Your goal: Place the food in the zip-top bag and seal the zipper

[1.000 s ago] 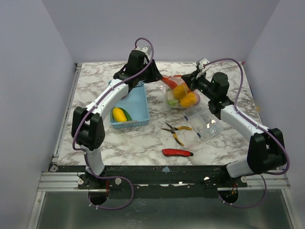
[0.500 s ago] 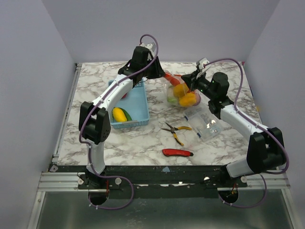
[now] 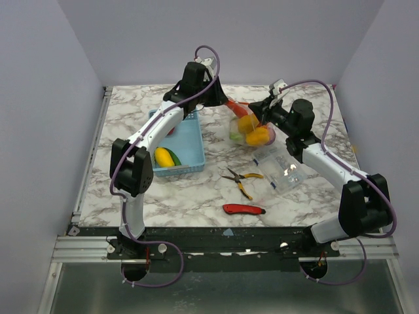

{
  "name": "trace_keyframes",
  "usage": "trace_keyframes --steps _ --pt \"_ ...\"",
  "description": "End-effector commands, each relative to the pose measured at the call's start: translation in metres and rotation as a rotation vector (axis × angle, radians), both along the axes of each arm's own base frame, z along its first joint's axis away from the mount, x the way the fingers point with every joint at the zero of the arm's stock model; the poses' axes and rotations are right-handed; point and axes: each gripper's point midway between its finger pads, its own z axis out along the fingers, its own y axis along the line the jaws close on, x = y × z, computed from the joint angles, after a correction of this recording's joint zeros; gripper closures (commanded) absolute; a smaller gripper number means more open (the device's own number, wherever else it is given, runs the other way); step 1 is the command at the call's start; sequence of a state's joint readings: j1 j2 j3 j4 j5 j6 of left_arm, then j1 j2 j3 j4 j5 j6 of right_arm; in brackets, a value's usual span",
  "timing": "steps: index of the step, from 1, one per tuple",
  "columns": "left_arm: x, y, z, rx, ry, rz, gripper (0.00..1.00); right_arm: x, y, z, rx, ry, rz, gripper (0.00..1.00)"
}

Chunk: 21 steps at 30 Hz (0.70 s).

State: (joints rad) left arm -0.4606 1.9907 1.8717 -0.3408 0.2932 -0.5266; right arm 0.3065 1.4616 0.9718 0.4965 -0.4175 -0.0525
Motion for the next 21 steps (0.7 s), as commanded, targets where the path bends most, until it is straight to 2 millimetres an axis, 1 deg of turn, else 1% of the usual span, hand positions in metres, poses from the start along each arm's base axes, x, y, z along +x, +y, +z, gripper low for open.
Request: trace_keyframes --steps 1,4,6,12,14,17,18,19,21 --pt "-0.006 -0.009 -0.008 0.003 0.025 -0.054 0.75 0.000 0.007 0.020 0.020 -0.062 0.038 1.00" --pt "-0.007 -0.010 -0.014 0.008 0.041 -0.059 0.70 0.001 0.007 0.020 0.020 -0.064 0.038 1.00" --pt "-0.007 -0.012 -0.014 0.004 0.040 -0.070 0.67 0.000 0.007 0.021 0.021 -0.065 0.040 1.00" --pt "-0.004 -0.017 -0.015 -0.006 0.054 -0.092 0.66 0.000 0.007 0.020 0.022 -0.064 0.038 1.00" --pt "-0.005 -0.020 -0.012 -0.017 0.044 -0.104 0.72 -0.001 0.006 0.019 0.021 -0.065 0.037 1.00" --pt "-0.010 -0.022 -0.003 -0.030 0.038 -0.144 0.93 -0.001 0.005 0.018 0.016 -0.066 0.029 1.00" --pt "-0.013 -0.022 0.001 -0.038 0.038 -0.157 0.98 -0.001 0.005 0.017 0.014 -0.067 0.028 1.00" --pt "-0.015 -0.019 0.005 -0.049 0.043 -0.162 1.00 -0.001 0.004 0.017 0.010 -0.069 0.024 1.00" --pt "-0.023 -0.013 0.016 -0.084 0.042 -0.183 1.00 0.000 0.002 0.017 0.010 -0.077 0.009 1.00"
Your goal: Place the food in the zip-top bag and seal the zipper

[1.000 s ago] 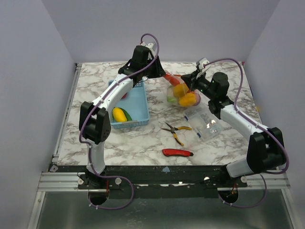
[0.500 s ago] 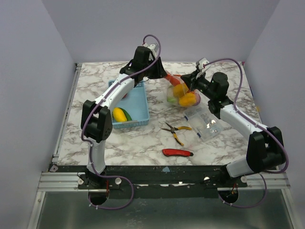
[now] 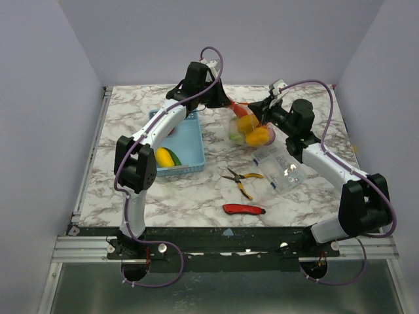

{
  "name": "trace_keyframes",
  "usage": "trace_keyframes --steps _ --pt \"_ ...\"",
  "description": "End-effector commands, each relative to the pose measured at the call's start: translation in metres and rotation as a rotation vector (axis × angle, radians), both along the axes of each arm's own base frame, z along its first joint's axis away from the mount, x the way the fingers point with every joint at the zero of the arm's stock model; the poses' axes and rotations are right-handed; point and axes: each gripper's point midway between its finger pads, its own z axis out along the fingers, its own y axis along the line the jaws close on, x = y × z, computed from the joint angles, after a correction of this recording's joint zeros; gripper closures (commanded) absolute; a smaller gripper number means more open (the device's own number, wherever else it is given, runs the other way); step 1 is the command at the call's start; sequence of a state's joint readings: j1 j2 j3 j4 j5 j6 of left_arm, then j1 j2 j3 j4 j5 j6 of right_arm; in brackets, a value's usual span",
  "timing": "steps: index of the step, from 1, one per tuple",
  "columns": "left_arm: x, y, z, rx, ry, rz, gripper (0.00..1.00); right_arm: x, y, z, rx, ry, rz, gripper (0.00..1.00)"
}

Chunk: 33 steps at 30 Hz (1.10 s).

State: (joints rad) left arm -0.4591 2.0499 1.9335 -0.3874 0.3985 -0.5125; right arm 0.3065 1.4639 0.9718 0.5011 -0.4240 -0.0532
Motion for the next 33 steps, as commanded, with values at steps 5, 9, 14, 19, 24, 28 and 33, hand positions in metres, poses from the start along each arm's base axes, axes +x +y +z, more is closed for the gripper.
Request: trace_keyframes --steps 5,9,14,19,24,28,33 --pt "-0.035 0.023 0.053 -0.155 -0.018 -0.099 1.00 0.001 0.000 0.013 0.016 -0.076 -0.004 1.00" --pt "-0.048 0.031 0.062 -0.228 0.003 -0.124 1.00 0.001 0.003 0.011 0.030 -0.069 0.008 1.00" --pt "-0.059 0.037 0.069 -0.317 0.009 -0.143 1.00 0.001 0.003 0.009 0.031 -0.061 0.013 1.00" --pt "-0.061 0.027 0.074 -0.438 0.046 -0.182 1.00 0.000 0.008 0.012 0.044 -0.059 0.038 1.00" --pt "-0.062 0.020 0.069 -0.578 0.117 -0.202 1.00 -0.002 0.009 0.012 0.047 -0.054 0.047 1.00" --pt "-0.056 0.037 0.066 -0.545 0.080 -0.090 1.00 -0.002 0.009 0.014 0.048 -0.056 0.045 1.00" --pt "-0.051 0.057 0.071 -0.520 0.031 0.001 1.00 -0.002 0.012 0.017 0.064 -0.066 0.066 1.00"
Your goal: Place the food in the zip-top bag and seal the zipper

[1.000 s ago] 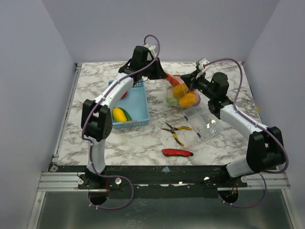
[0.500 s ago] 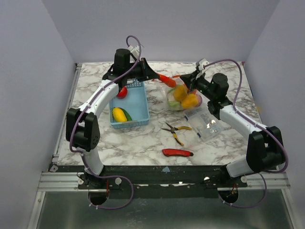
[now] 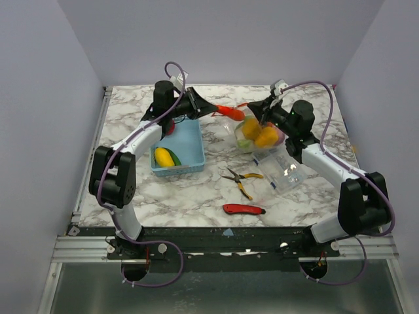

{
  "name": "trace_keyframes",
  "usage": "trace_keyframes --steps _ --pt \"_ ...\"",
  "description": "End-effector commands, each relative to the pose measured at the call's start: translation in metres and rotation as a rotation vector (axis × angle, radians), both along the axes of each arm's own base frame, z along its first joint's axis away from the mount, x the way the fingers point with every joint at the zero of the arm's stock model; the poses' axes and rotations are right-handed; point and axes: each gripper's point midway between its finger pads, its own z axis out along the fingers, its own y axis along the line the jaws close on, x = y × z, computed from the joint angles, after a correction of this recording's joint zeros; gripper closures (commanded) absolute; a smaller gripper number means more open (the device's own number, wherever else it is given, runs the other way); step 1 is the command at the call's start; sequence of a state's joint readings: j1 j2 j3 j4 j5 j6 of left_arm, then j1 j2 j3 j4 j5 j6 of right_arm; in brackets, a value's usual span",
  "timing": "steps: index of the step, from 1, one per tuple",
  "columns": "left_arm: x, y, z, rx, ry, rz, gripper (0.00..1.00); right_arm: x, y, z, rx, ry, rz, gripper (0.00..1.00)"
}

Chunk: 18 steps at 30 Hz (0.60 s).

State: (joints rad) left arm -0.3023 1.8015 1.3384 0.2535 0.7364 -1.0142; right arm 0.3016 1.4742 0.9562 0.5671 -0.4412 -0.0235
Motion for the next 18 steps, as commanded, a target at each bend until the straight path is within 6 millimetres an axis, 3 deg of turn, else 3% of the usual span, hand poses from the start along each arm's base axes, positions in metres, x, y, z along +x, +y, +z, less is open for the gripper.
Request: trace_keyframes --steps 1,6,10,13,18 --pt "-0.008 0.012 0.058 -0.034 -0.151 0.041 1.00 -0.003 0.012 0.015 0.049 -0.042 0.060 1.00" --pt "-0.007 0.020 0.086 0.052 -0.242 0.079 1.00 0.000 0.024 0.022 0.087 -0.056 0.118 1.00" --pt "-0.009 0.025 0.095 0.093 -0.277 0.095 1.00 0.005 0.034 0.023 0.119 -0.078 0.173 1.00" --pt "-0.014 0.015 0.082 0.031 -0.226 0.022 1.00 0.006 0.037 0.018 0.137 -0.091 0.191 1.00" --pt "-0.017 0.002 0.041 -0.004 -0.135 -0.069 1.00 0.004 0.036 -0.009 0.117 -0.059 0.186 1.00"
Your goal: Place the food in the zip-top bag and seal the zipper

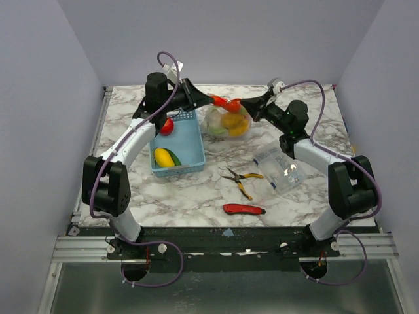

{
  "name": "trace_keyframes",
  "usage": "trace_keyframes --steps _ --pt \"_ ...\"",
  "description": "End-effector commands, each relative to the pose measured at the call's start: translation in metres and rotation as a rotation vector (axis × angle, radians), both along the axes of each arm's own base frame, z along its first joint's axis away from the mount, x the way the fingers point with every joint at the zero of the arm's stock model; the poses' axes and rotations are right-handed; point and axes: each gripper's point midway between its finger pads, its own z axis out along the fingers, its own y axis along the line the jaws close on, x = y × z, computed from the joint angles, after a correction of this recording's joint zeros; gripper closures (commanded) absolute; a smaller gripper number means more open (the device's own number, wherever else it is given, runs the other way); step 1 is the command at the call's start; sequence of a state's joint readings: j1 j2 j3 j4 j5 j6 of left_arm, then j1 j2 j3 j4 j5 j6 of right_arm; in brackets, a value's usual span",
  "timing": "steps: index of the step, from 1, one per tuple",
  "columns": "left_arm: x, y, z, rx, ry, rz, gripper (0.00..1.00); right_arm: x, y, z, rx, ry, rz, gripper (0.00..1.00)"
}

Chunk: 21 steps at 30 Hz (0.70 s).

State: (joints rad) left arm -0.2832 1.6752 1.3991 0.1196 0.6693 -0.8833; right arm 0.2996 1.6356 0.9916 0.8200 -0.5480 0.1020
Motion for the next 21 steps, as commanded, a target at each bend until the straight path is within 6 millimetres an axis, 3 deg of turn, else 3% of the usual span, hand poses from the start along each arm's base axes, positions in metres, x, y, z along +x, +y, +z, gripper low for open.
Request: trace_keyframes --steps 1,8,13,17,21 --pt "-0.010 -0.022 -0.024 -0.055 0.046 -0.138 1.00 -0.013 0.010 -0.011 0.003 -0.024 0.074 1.00" --pt "0.007 -0.036 -0.051 -0.037 0.104 -0.136 0.98 -0.015 0.009 -0.015 -0.003 0.000 0.070 1.00" --pt "0.008 -0.032 -0.062 0.083 0.110 -0.092 0.67 -0.015 0.007 -0.011 -0.011 -0.006 0.059 1.00" --pt "-0.001 -0.008 -0.052 0.237 0.024 -0.033 0.47 -0.017 0.006 -0.011 -0.025 -0.009 0.058 1.00" --pt "-0.008 0.017 -0.027 0.351 -0.083 0.004 0.45 -0.016 0.003 -0.014 -0.054 -0.002 0.039 1.00"
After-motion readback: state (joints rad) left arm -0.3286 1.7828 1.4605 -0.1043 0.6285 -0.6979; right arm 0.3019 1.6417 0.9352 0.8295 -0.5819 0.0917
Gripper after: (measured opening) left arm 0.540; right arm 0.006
